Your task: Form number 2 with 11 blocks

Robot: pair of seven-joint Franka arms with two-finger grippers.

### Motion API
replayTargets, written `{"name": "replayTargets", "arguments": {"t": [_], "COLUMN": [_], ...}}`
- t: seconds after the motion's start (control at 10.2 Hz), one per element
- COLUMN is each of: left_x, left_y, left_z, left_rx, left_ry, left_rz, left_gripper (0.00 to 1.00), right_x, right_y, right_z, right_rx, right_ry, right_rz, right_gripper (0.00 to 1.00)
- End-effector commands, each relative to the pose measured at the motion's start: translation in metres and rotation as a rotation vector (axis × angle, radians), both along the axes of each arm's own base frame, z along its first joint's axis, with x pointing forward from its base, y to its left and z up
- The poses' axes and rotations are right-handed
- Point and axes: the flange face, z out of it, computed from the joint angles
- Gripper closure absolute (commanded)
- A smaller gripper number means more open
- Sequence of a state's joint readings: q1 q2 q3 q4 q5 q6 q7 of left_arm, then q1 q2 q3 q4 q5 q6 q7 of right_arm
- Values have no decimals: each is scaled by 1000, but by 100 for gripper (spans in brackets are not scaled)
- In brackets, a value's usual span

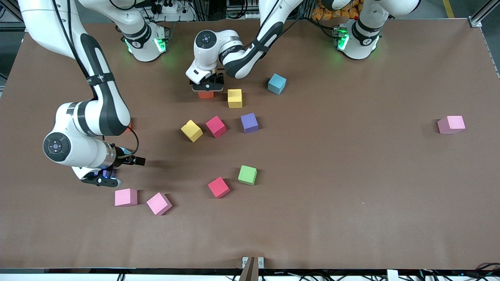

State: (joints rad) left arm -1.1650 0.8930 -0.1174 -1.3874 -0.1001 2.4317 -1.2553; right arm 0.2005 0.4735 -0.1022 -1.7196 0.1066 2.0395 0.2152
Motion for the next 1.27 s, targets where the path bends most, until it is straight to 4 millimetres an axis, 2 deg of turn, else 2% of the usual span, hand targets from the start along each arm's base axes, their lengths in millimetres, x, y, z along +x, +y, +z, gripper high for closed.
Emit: {"name": "replayTargets", "arguments": {"t": [0.0, 0.29, 0.39, 0.59, 0.68, 0.88, 0.98, 1.17], "left_x": [-2, -2, -1, -1, -2, 12, 16, 23], "left_y": [-8, -9, -8, -4, 1, 20, 35, 71], "left_z": [17, 60, 74, 100, 108, 121, 124, 119], "left_rx": [-27, -27, -27, -14, 23, 66, 98, 150], "left_ry": [6, 35, 45, 38, 44, 48, 53, 33], "left_rz": [25, 53, 57, 36, 8, -32, -51, -83], "left_gripper": [0, 0, 0, 0, 0, 0, 0, 0], "right_x": [0, 0, -1, -5, -5, -9, -19, -49], "right_y": [9, 9, 15, 54, 61, 56, 56, 50], "right_z": [0, 0, 0, -9, -12, -22, -34, -59], "right_rx": [1, 1, -1, -20, -27, -30, -27, -13], "right_ry": [-11, -11, -11, -18, -24, -19, -40, -136], "right_rz": [-22, -22, -29, -87, -123, -133, -136, -168], "right_gripper": [0, 0, 0, 0, 0, 0, 0, 0]}}
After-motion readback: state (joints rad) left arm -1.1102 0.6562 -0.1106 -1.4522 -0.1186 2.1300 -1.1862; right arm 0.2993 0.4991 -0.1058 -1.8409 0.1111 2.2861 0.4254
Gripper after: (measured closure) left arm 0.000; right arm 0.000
